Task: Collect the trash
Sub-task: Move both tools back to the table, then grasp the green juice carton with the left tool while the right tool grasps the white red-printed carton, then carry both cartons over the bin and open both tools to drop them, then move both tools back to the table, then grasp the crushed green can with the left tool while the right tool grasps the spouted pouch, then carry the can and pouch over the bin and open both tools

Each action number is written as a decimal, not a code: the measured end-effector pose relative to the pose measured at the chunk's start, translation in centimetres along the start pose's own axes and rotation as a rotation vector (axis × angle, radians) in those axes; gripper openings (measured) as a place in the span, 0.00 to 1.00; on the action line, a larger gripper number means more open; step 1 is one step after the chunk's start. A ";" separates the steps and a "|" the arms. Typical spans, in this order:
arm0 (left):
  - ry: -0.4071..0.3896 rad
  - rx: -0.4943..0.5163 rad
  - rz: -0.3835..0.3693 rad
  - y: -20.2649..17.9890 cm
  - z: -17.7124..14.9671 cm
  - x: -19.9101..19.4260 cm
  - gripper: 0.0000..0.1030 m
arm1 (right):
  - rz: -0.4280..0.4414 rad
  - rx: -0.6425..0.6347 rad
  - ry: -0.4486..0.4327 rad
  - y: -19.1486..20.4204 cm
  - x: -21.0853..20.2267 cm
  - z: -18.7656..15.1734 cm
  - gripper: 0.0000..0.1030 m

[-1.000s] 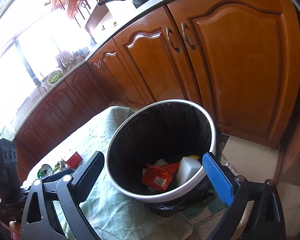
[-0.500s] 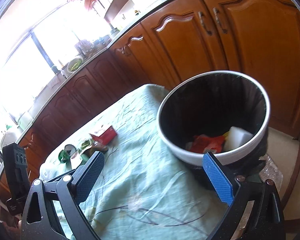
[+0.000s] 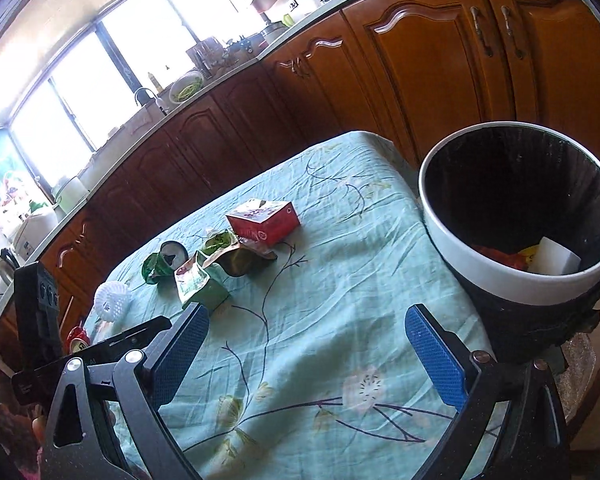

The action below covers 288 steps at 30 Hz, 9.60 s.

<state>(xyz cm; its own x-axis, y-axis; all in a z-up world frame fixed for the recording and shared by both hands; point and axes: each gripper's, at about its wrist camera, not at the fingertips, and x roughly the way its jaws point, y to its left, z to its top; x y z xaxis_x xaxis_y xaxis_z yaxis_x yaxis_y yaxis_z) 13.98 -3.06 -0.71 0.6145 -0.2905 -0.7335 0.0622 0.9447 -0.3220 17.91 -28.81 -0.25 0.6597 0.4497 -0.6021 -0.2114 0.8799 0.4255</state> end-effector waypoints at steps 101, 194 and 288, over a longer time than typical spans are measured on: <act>-0.001 0.324 -0.195 -15.2 2.8 2.3 0.30 | -0.144 0.169 -0.180 -11.5 -9.1 1.5 0.50; -0.050 -0.069 0.006 4.1 -0.2 -1.8 0.73 | 0.034 -0.064 0.046 3.5 1.9 -1.0 0.98; -0.044 0.298 -0.178 -13.1 5.3 1.6 0.09 | -0.204 0.108 -0.159 -11.2 -9.5 2.9 0.54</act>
<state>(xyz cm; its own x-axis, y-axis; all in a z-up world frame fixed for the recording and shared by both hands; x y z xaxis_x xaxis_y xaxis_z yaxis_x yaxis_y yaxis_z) 18.33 -15.05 5.50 0.6060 -0.4542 -0.6531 0.3944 0.8845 -0.2492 16.08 -43.35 2.67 0.7873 0.2281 -0.5728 0.0093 0.9245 0.3810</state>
